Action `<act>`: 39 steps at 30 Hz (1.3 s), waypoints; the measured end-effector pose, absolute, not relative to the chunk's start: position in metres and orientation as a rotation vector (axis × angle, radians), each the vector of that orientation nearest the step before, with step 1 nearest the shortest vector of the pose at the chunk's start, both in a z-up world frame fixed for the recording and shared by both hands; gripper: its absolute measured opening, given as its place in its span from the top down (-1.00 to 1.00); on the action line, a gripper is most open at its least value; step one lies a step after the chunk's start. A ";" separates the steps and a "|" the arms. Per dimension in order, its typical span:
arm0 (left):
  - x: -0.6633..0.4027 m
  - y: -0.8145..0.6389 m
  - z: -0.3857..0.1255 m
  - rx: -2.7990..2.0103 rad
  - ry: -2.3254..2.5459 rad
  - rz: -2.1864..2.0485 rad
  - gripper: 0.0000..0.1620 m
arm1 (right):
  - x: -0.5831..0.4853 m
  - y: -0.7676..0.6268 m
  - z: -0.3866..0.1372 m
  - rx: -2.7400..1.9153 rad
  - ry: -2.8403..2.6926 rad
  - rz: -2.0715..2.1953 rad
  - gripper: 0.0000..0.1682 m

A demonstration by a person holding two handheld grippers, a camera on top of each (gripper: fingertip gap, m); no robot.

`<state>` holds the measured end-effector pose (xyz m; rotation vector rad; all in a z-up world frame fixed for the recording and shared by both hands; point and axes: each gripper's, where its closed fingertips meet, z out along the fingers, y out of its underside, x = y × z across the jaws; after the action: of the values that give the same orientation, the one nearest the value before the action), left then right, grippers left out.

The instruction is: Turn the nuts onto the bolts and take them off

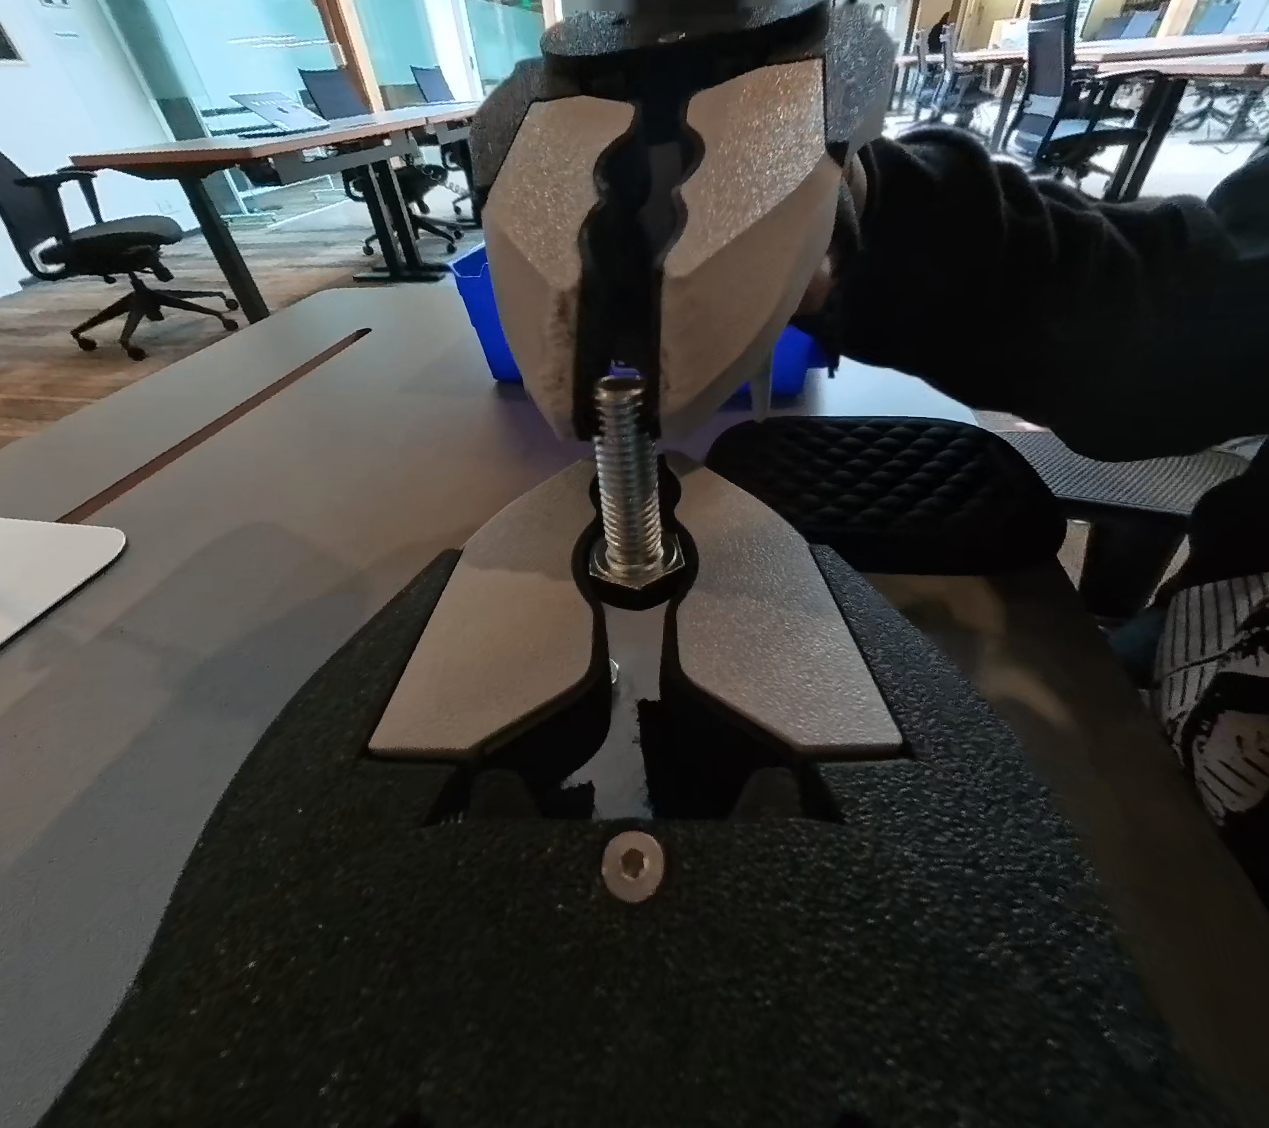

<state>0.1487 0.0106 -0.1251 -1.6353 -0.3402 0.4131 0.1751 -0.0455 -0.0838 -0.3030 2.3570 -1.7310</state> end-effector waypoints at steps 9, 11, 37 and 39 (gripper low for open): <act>0.130 -0.011 -0.146 -1.650 -0.455 0.442 0.86 | 0.144 0.014 -0.133 -0.444 2.879 -1.139 0.62; 0.128 -0.016 -0.144 -1.629 -0.455 0.453 0.86 | 0.143 0.024 -0.161 -0.493 2.944 -0.860 0.61; 0.126 -0.048 -0.125 -1.463 -0.506 0.455 0.86 | 0.121 0.007 -0.224 -0.636 3.014 -0.522 0.81; 0.132 -0.039 -0.126 -1.477 -0.460 0.406 0.86 | 0.119 0.010 -0.186 -0.723 3.013 -0.590 0.81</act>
<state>0.1320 -0.0389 -0.1260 -1.4772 -0.4597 0.4059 0.1189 0.0100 -0.1858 -0.7235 3.0128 -0.5898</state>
